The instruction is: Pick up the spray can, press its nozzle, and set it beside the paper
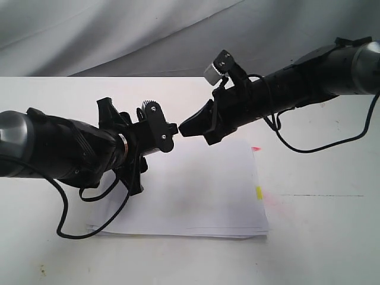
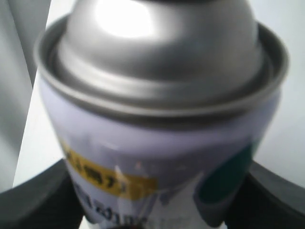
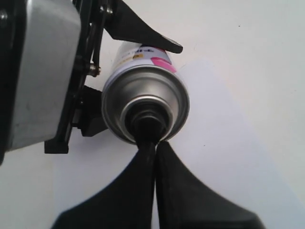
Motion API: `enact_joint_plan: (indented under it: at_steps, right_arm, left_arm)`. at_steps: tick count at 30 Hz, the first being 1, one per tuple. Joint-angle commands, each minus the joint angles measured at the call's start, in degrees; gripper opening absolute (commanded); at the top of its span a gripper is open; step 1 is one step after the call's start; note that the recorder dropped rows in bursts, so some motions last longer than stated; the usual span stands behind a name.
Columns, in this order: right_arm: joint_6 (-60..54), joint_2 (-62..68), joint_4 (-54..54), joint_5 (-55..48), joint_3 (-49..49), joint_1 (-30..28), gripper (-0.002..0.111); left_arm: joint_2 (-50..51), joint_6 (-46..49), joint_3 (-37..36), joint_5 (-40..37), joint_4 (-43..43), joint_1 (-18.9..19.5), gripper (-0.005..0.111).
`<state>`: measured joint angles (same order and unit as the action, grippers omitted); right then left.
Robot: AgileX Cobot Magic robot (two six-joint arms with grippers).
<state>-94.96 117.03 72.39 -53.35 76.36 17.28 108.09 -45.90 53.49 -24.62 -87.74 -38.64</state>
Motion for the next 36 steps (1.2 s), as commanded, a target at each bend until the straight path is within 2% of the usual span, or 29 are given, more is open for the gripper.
enact_joint_plan:
  at_steps: [1, 11, 16, 36]
  right_arm:
    - [-2.2, -0.2, 3.4, 0.6, 0.4, -0.1, 0.000]
    - [-2.6, -0.2, 4.3, 0.1, 0.4, -0.1, 0.000]
    - [-3.8, 1.1, 6.8, 1.1, 0.4, 2.2, 0.000]
    - [-6.8, 3.3, 10.6, -1.5, 0.4, 2.2, 0.000]
  left_arm:
    - [-0.5, -0.5, 0.1, -0.6, -0.5, -0.3, 0.000]
    - [-0.5, -0.5, 0.1, -0.6, -0.5, -0.3, 0.000]
    - [-0.5, -0.5, 0.1, -0.6, -0.5, -0.3, 0.000]
    - [-0.5, -0.5, 0.1, -0.6, -0.5, -0.3, 0.000]
